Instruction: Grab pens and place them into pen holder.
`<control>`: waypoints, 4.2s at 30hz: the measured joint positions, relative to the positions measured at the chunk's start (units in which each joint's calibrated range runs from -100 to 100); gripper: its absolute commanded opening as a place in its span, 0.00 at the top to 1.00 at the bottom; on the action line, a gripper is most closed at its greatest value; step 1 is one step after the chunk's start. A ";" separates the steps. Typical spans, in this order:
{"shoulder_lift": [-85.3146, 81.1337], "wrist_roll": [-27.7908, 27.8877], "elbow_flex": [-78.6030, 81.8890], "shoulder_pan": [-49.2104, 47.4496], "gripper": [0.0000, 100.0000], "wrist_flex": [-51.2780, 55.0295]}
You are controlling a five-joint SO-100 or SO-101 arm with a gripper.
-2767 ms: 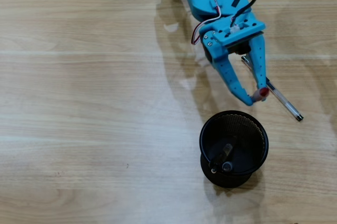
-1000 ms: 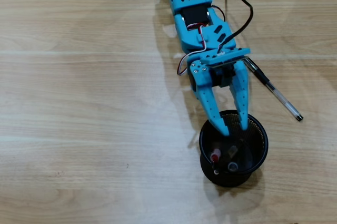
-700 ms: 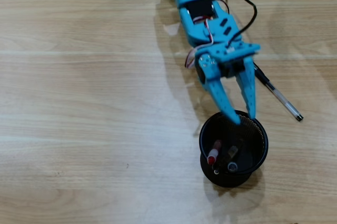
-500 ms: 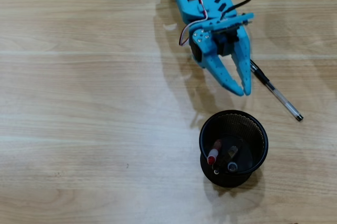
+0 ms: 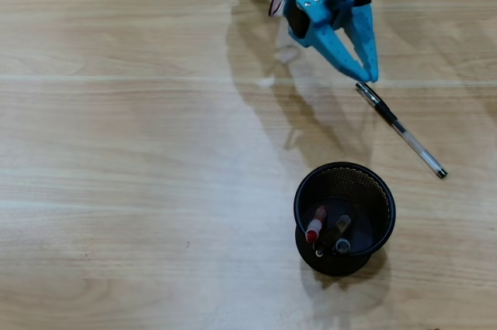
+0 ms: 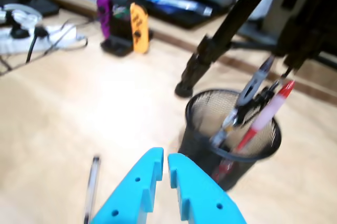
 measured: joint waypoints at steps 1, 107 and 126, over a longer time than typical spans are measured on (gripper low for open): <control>-1.36 0.00 0.00 -0.27 0.98 3.72; 61.92 -0.42 -80.07 -14.98 0.98 80.28; 57.51 -0.83 -84.78 -12.72 0.98 84.08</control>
